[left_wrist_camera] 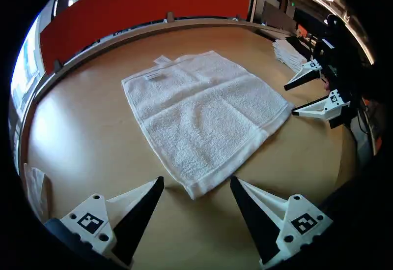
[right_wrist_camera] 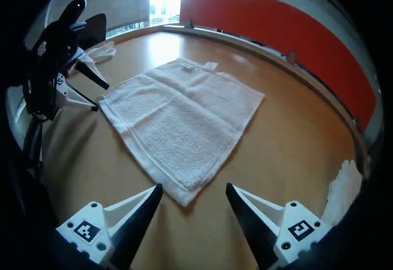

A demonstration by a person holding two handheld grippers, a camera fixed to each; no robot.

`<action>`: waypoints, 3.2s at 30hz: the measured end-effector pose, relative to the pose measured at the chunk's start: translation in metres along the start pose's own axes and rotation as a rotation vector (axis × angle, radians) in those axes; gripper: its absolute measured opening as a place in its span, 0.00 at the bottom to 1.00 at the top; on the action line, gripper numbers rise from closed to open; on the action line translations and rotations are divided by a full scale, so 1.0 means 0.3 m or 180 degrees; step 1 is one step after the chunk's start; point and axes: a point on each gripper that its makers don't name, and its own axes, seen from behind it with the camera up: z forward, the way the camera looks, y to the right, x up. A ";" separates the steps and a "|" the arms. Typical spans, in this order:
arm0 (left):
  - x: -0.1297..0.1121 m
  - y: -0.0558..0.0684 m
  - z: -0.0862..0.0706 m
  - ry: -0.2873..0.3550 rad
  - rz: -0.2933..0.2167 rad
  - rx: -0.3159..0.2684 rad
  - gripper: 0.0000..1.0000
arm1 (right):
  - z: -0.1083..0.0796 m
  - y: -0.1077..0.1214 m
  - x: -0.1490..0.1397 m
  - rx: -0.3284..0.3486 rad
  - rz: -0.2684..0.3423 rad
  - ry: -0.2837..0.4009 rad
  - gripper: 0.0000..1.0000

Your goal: Fold towel

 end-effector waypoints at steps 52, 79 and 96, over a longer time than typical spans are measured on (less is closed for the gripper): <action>0.003 0.002 0.011 -0.0111 -0.0125 0.0140 0.18 | -0.024 -0.051 0.036 0.0286 0.0299 0.0071 0.16; 0.190 0.048 -0.280 0.0104 -0.0377 0.0088 0.18 | -0.280 -0.076 0.249 0.0306 0.0126 0.0357 0.16; 0.227 0.109 -0.400 0.0083 -0.0474 0.0028 0.17 | -0.389 -0.074 0.300 0.0320 0.0106 0.0412 0.16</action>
